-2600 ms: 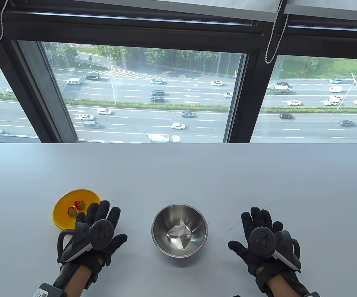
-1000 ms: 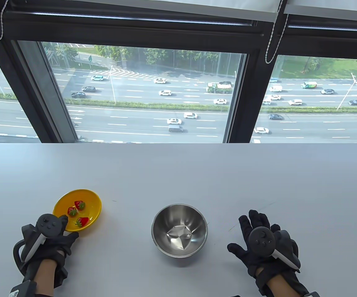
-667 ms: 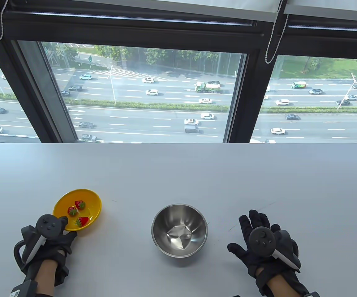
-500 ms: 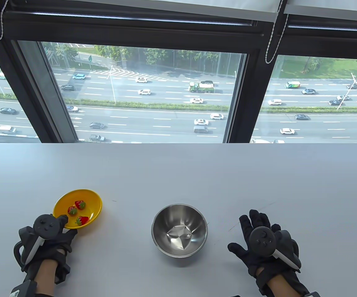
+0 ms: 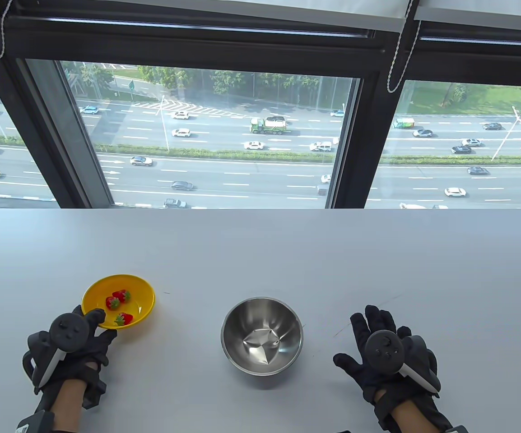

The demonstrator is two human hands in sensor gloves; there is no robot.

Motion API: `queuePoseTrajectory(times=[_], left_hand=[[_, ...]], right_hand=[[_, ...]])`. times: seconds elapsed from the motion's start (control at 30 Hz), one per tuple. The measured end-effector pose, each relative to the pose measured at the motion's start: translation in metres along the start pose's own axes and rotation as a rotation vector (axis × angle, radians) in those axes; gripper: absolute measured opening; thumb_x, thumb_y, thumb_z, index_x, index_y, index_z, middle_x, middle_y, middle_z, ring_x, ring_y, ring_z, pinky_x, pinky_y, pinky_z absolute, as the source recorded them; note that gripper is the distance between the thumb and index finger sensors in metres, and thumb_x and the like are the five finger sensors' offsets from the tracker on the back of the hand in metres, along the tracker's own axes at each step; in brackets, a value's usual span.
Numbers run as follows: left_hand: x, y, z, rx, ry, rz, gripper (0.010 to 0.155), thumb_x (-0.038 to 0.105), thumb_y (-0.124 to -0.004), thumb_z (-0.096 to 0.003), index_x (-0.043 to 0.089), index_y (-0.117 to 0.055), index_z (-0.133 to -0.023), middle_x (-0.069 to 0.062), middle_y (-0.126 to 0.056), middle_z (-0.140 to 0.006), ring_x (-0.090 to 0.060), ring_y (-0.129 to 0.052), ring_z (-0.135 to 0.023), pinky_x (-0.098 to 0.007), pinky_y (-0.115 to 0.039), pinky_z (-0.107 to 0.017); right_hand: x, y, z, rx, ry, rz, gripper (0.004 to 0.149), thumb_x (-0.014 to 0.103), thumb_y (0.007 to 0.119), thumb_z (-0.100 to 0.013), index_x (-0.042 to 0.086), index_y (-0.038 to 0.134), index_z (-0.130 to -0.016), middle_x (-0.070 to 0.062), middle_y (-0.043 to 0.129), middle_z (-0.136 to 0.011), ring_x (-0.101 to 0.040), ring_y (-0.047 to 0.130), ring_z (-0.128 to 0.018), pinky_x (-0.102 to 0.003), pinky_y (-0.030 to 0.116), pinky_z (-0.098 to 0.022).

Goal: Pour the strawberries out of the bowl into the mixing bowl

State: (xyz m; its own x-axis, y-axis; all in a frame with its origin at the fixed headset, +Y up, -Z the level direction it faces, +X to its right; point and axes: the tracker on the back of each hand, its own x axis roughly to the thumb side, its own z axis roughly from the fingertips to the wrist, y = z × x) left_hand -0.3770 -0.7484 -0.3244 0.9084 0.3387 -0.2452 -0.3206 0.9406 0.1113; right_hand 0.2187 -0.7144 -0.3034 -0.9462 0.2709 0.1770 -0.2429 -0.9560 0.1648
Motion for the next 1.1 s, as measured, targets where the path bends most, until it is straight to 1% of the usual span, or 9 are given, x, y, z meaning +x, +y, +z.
queuePoseTrajectory(times=[0.13, 0.2, 0.37, 0.63, 0.8, 0.93, 1.1], left_hand=[[0.015, 0.006, 0.003, 0.038, -0.087, 0.02, 0.064, 0.055, -0.084, -0.0363, 0.038, -0.068, -0.095, -0.011, -0.06, -0.115, -0.037, -0.068, -0.108, -0.067, -0.055, -0.073], [0.024, 0.008, 0.006, 0.059, -0.119, 0.014, 0.063, 0.055, -0.084, -0.036, 0.038, -0.069, -0.095, -0.011, -0.062, -0.114, -0.037, -0.069, -0.107, -0.068, -0.051, -0.073], [0.046, 0.01, 0.012, 0.076, -0.204, -0.008, 0.063, 0.057, -0.084, -0.0352, 0.038, -0.071, -0.094, -0.011, -0.067, -0.111, -0.036, -0.074, -0.105, -0.068, -0.052, -0.073], [0.074, 0.01, 0.02, 0.077, -0.316, 0.011, 0.063, 0.058, -0.083, -0.0341, 0.036, -0.074, -0.092, -0.012, -0.078, -0.105, -0.036, -0.084, -0.098, -0.067, -0.057, -0.071], [0.094, 0.009, 0.027, 0.072, -0.388, 0.024, 0.062, 0.059, -0.083, -0.0334, 0.036, -0.076, -0.091, -0.013, -0.082, -0.101, -0.036, -0.087, -0.095, -0.067, -0.057, -0.071], [0.111, 0.01, 0.036, 0.08, -0.452, 0.067, 0.062, 0.059, -0.082, -0.0329, 0.035, -0.077, -0.09, -0.014, -0.085, -0.098, -0.036, -0.09, -0.092, -0.067, -0.058, -0.071], [0.132, 0.01, 0.046, 0.064, -0.527, 0.11, 0.062, 0.06, -0.082, -0.0322, 0.035, -0.079, -0.088, -0.013, -0.089, -0.094, -0.035, -0.093, -0.088, -0.066, -0.06, -0.07]], right_hand=[[0.0, 0.0, 0.0, -0.001, 0.0, -0.001, 0.092, 0.07, 0.061, -0.038, 0.022, 0.024, -0.107, -0.014, 0.004, -0.112, -0.047, 0.015, -0.105, -0.076, 0.019, -0.066], [-0.001, 0.0, 0.0, -0.001, 0.0, -0.001, 0.092, 0.07, 0.062, -0.038, 0.022, 0.024, -0.107, -0.014, 0.004, -0.112, -0.047, 0.015, -0.105, -0.076, 0.018, -0.066], [-0.001, -0.001, 0.0, -0.004, 0.002, -0.002, 0.092, 0.07, 0.062, -0.038, 0.022, 0.024, -0.107, -0.014, 0.004, -0.112, -0.047, 0.015, -0.105, -0.076, 0.018, -0.066], [-0.001, -0.001, 0.0, -0.004, 0.003, -0.002, 0.092, 0.07, 0.061, -0.038, 0.022, 0.024, -0.107, -0.014, 0.004, -0.112, -0.047, 0.014, -0.105, -0.076, 0.018, -0.066], [-0.001, -0.001, 0.0, -0.004, 0.004, -0.003, 0.092, 0.07, 0.061, -0.038, 0.022, 0.024, -0.107, -0.013, 0.004, -0.112, -0.047, 0.015, -0.105, -0.076, 0.018, -0.066], [-0.001, -0.001, 0.0, -0.004, 0.004, -0.003, 0.092, 0.07, 0.062, -0.038, 0.022, 0.024, -0.107, -0.014, 0.004, -0.112, -0.047, 0.015, -0.105, -0.076, 0.018, -0.066], [-0.001, -0.001, 0.0, -0.004, 0.004, -0.003, 0.092, 0.07, 0.061, -0.038, 0.022, 0.024, -0.107, -0.014, 0.004, -0.112, -0.047, 0.015, -0.105, -0.076, 0.018, -0.066]])
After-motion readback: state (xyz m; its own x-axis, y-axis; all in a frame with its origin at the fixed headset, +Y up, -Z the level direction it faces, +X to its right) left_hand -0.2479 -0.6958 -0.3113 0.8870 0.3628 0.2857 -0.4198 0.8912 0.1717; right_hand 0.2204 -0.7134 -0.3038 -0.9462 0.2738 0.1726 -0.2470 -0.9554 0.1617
